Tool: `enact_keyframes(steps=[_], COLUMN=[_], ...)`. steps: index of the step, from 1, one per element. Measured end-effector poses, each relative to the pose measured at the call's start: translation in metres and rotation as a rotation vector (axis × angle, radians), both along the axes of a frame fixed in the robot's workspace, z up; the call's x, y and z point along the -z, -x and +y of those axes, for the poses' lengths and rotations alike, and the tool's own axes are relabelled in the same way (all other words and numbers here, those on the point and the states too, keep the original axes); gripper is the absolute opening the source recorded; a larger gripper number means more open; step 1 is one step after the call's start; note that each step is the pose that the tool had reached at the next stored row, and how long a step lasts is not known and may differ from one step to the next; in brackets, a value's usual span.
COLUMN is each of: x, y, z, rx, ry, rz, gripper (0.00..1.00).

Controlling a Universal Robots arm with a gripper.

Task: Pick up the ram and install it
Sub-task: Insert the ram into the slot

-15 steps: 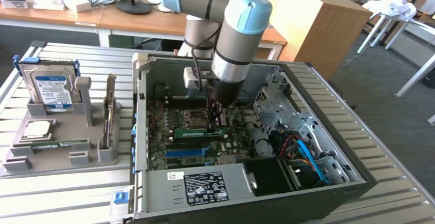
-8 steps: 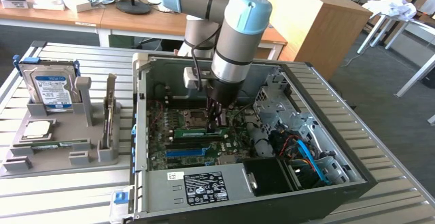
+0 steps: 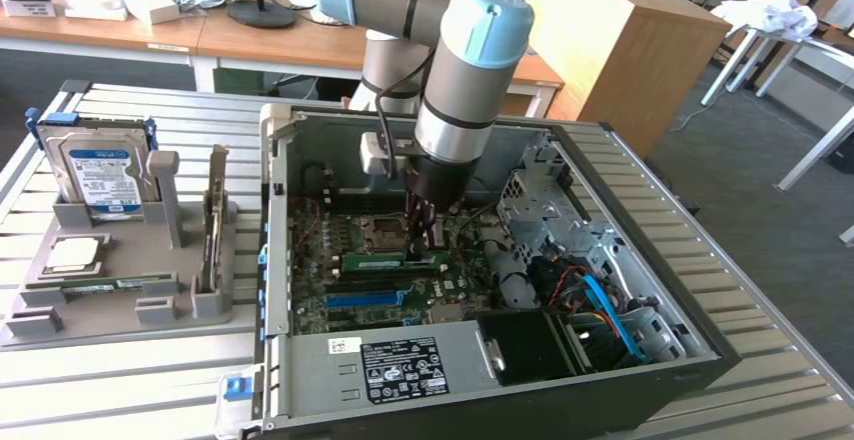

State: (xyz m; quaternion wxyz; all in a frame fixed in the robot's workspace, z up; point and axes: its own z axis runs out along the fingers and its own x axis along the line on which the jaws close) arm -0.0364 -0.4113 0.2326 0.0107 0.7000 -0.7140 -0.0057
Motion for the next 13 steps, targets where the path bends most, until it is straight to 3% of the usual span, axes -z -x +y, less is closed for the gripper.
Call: enact_keyframes(steps=[13], x=[0.0008], y=[0.0000], z=[0.0008], rx=[0.000], ry=[0.0000], rz=[0.0000], gripper=[0.12])
